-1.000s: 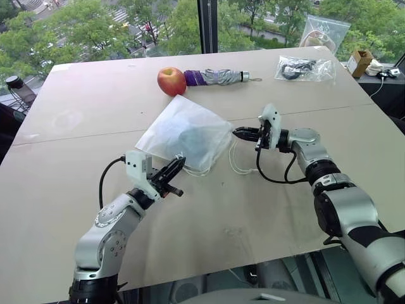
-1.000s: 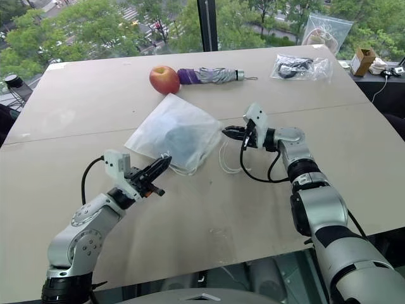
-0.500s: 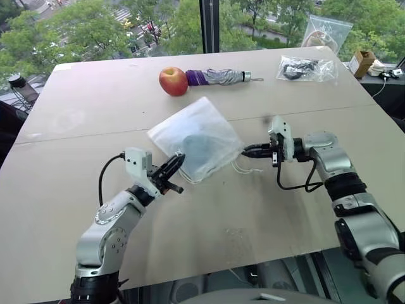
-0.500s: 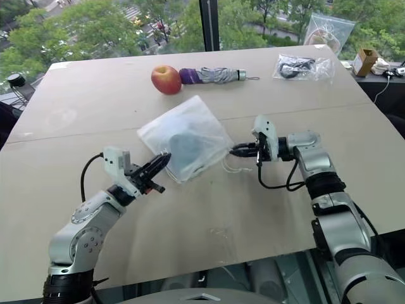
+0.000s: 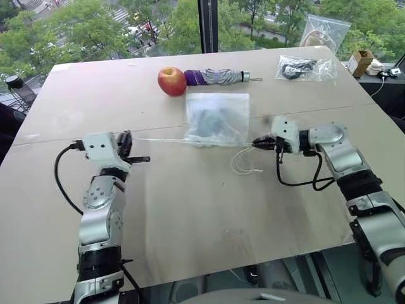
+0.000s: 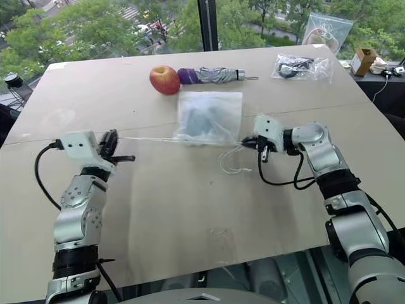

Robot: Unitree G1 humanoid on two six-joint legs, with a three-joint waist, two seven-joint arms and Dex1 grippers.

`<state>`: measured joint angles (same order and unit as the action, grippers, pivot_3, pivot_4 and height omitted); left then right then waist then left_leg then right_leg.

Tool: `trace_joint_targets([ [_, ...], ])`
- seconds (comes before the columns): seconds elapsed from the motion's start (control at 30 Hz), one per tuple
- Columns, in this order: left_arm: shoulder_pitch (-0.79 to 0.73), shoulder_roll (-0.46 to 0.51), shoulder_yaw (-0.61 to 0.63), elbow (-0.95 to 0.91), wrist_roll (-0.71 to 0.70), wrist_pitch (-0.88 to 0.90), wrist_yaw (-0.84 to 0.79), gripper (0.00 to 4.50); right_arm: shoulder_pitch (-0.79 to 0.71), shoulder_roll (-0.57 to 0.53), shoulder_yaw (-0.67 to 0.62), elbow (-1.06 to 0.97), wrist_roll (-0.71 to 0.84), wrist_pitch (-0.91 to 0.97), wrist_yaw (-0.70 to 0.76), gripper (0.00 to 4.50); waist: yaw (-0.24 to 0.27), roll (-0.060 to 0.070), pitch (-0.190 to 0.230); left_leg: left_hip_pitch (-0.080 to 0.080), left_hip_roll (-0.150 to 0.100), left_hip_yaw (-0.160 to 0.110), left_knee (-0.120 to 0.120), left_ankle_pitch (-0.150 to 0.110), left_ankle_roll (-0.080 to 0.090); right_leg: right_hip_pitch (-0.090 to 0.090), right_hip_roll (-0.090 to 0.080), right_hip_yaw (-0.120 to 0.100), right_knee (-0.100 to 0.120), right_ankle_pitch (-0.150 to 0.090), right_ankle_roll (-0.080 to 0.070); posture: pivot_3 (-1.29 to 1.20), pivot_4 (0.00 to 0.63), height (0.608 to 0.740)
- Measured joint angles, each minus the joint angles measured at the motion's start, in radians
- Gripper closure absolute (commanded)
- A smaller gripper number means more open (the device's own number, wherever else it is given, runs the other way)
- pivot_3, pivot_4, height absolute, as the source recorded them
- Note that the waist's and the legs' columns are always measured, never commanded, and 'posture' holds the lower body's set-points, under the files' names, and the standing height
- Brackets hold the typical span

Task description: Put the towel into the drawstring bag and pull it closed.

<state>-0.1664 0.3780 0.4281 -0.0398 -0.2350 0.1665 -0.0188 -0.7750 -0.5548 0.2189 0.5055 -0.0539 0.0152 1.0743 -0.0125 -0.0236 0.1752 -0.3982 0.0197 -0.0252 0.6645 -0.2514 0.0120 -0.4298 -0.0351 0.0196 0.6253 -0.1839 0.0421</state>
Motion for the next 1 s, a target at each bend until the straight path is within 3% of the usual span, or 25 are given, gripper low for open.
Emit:
trace_joint_targets([
  [0.1,0.003,0.013,0.053,0.009,0.037,-0.012,0.057,4.50,0.007,-0.020,-0.009,0.026,-0.023,-0.001,-0.035,4.45,0.001,0.000,0.000,0.000,0.000,0.000,-0.001,0.000,0.000,0.000,0.000,0.000,0.000,0.000,0.000,0.00,0.150,0.740],
  [0.37,0.001,-0.010,0.033,0.009,0.049,-0.017,0.059,4.50,0.012,0.014,-0.015,-0.002,-0.006,0.006,-0.070,4.45,-0.003,0.000,0.000,0.001,0.000,0.000,0.000,0.000,0.000,0.000,0.000,0.000,0.001,0.000,0.000,0.00,0.150,0.740],
  [0.5,0.019,-0.043,0.000,-0.030,-0.002,0.001,-0.004,4.50,0.098,0.158,-0.023,-0.246,0.138,0.154,-0.052,2.94,-0.003,0.000,0.000,0.001,0.001,-0.002,0.000,0.000,0.000,0.000,0.001,-0.001,0.002,0.000,0.000,0.00,0.150,0.740],
  [0.6,0.051,-0.057,-0.039,-0.078,-0.071,0.067,-0.076,4.50,0.155,0.236,0.039,-0.343,0.157,0.218,-0.075,1.46,-0.001,0.000,0.000,0.000,0.001,-0.002,-0.001,0.000,0.000,0.000,0.000,-0.002,0.002,0.000,0.000,0.00,0.150,0.740],
  [0.77,0.142,-0.034,-0.117,-0.175,-0.199,0.276,-0.211,4.50,0.161,0.249,0.045,-0.406,0.170,0.310,-0.123,1.46,0.001,0.000,0.000,0.000,-0.001,-0.001,0.002,0.000,0.000,0.001,-0.001,-0.001,0.002,0.000,0.000,0.00,0.150,0.740],
  [1.0,0.163,-0.009,-0.176,-0.279,-0.394,0.512,-0.349,4.50,0.183,0.172,0.036,-0.478,0.219,0.414,-0.099,1.46,-0.001,0.000,0.000,0.001,0.001,-0.002,0.002,0.000,0.000,0.001,0.001,-0.002,0.002,-0.002,-0.002,0.00,0.150,0.740],
])
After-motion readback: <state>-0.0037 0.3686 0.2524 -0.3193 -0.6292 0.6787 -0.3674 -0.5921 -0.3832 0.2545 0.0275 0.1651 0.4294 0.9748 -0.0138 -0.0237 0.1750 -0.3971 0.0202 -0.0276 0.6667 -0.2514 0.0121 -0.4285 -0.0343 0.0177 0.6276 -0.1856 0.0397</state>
